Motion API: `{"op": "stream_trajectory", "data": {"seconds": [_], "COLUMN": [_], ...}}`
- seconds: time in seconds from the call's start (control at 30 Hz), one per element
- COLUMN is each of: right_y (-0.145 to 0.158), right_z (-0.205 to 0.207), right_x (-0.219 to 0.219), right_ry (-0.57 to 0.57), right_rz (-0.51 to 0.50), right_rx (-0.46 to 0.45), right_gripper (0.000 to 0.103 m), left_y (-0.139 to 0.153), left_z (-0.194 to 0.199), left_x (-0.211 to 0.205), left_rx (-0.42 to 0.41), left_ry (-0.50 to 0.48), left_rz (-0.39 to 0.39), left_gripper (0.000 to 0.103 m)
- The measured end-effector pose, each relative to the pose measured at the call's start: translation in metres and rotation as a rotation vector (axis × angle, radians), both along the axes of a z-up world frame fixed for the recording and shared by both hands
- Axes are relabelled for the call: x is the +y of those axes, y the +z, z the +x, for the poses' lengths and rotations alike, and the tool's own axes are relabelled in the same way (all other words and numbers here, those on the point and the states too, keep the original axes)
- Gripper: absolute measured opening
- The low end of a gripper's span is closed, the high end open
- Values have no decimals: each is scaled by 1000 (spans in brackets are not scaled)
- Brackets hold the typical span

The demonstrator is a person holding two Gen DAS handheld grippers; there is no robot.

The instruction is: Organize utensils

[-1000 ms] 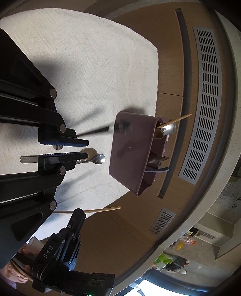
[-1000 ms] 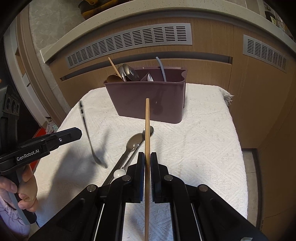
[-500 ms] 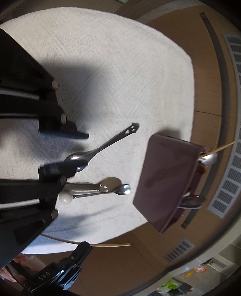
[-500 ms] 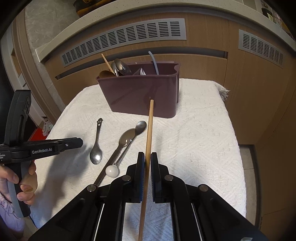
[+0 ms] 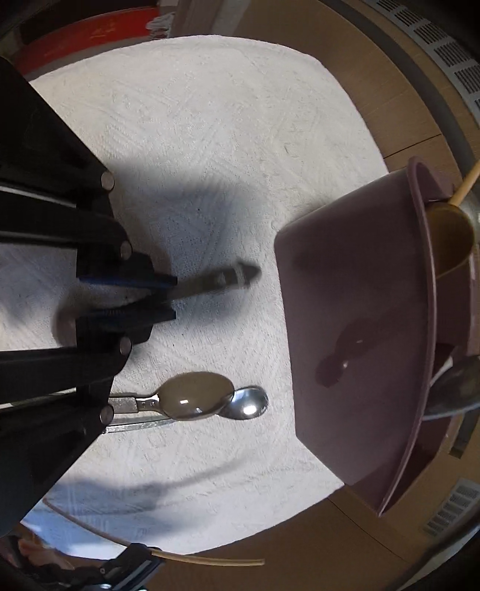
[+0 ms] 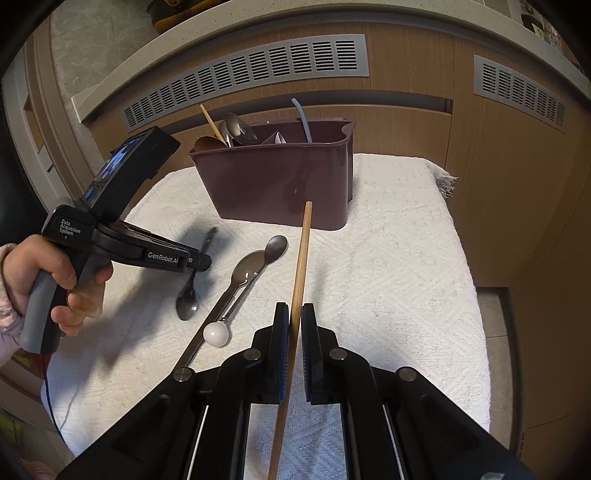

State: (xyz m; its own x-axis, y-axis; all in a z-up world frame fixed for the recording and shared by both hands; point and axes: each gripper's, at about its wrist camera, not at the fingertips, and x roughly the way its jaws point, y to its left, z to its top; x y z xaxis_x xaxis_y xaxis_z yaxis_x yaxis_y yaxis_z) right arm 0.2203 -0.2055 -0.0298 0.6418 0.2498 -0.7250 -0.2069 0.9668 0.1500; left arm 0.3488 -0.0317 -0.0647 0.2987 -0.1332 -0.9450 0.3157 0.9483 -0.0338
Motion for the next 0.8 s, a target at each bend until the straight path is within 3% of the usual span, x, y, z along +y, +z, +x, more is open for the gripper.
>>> {"op": "stream_trajectory", "data": {"seconds": [0.07,0.17,0.33,0.47,0.8], "right_y": [1,4,12,21,28], "right_z": [0,-1,1,-1,-3], "right_x": [-1,-2,3,9,14], "right_ry": [1,7,5,11,19], "right_rz": [6,19,32,34,14], "right_rx": [-6,-18,-35,-58,-74], "right_gripper": [6,6,6,6,6], "left_y": [6,22,46,62,73], "left_z": [-18,-55,-96,-102,-106], "left_x": [4,21,41,50,52], "left_rx": [-82,-217,-365,-401,-427], "left_ry": [6,55,134,143,133], "left_rz": [-34,-166,-312,-368,-383], "left_gripper": [6,6,6,6,4]}}
